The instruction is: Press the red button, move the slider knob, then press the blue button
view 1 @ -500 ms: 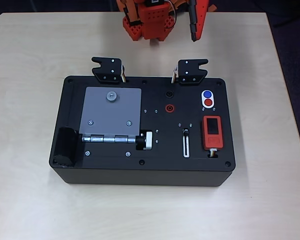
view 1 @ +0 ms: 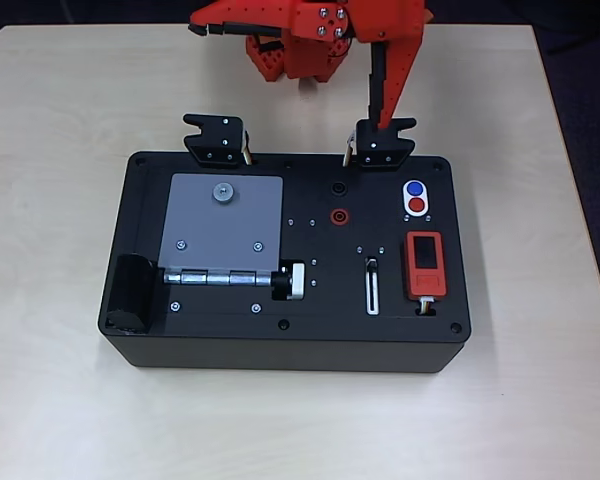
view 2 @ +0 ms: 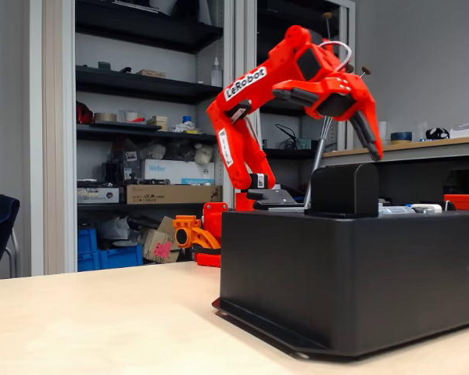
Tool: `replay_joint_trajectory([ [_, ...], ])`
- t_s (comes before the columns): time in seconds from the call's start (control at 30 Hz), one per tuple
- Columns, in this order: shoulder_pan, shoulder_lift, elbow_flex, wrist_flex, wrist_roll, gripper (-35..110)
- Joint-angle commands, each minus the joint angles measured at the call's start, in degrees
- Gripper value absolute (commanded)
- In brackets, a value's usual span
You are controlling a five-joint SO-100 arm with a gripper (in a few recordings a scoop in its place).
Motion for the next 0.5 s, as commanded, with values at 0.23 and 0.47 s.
replay_joint_trajectory([
  [0.23, -0.53, -12.39, -10.02, -2.2, -2.02, 103],
  [0.47, -2.37, -16.17, -12.66, -3.16, -0.97, 103],
])
